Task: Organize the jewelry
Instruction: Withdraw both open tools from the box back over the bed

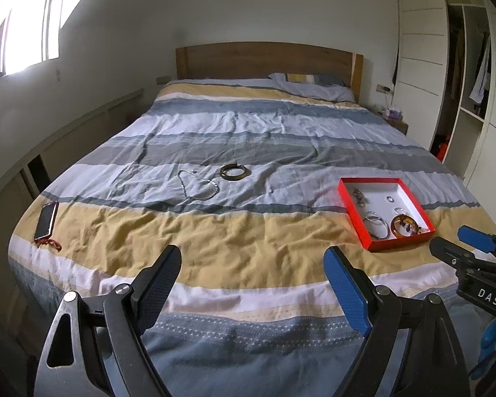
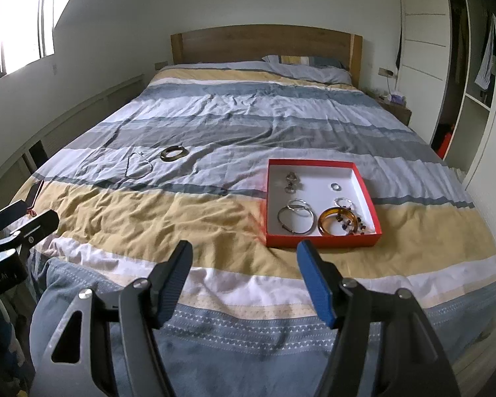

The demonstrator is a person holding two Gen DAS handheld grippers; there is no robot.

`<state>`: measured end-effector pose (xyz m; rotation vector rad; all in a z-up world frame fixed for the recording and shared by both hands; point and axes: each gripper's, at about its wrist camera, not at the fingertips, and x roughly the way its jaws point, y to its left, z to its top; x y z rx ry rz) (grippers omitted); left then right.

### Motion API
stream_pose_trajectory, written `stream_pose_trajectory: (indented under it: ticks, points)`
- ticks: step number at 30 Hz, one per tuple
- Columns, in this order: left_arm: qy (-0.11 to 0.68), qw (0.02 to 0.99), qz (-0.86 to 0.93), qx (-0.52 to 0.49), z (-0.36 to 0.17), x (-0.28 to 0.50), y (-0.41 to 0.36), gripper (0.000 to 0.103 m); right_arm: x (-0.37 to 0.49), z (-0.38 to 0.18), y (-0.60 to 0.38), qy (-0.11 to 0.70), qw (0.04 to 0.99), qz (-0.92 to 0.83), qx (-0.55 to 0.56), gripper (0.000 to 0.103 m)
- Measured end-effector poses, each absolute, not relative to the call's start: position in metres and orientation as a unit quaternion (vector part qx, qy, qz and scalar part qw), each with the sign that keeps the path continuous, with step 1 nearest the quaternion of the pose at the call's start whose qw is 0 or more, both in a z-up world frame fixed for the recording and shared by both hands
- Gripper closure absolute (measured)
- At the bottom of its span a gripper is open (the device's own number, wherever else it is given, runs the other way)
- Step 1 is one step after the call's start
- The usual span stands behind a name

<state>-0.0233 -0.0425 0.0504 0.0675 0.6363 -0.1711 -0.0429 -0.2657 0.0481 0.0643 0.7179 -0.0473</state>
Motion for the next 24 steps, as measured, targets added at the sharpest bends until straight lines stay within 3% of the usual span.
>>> stream_pose_trajectory:
  ticks: [9,24]
  points:
    - [0.297,0.951,-0.07,0.039,0.054,-0.038,-0.036,0.007,-0.055,0.053,-0.258,0.343,0.939,-0.019,0.023,0.039]
    - [0.331,0.942,-0.054,0.028,0.037,0.002,-0.024,0.006,-0.009,0.04,-0.244,0.367,0.93,0.016,0.011,0.039]
